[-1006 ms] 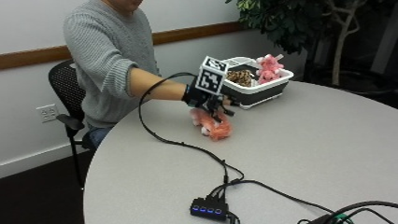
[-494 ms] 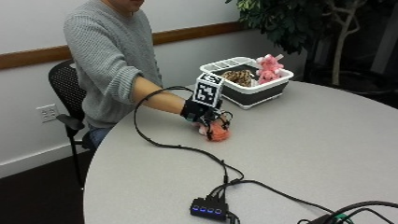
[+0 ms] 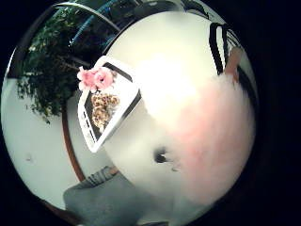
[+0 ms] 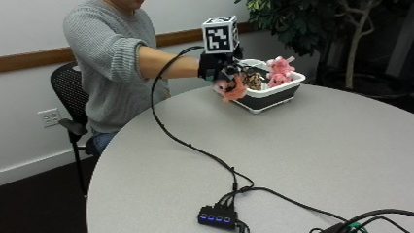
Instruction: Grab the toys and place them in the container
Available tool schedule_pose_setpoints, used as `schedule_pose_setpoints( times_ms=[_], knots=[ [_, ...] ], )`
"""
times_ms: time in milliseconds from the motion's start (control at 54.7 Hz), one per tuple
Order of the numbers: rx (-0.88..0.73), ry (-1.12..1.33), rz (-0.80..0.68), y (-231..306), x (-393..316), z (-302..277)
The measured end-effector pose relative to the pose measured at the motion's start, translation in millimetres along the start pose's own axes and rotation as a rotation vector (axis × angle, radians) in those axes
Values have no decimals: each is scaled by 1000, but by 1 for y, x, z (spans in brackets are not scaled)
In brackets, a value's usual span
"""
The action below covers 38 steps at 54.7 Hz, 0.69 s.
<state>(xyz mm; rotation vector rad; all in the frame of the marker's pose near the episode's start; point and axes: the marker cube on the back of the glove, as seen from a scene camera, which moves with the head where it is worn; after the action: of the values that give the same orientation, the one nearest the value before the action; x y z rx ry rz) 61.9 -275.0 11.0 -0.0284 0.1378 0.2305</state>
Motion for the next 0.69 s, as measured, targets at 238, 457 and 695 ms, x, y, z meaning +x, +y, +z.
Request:
schedule_pose_setpoints(
  times_ms=[238, 457, 695],
  knots=[
    [11, -96, -189, -26, -104, -15],
    [-4, -127, -424, -48, -286, -18],
    [-115, -60, -376, -54, -317, 16]
  ],
)
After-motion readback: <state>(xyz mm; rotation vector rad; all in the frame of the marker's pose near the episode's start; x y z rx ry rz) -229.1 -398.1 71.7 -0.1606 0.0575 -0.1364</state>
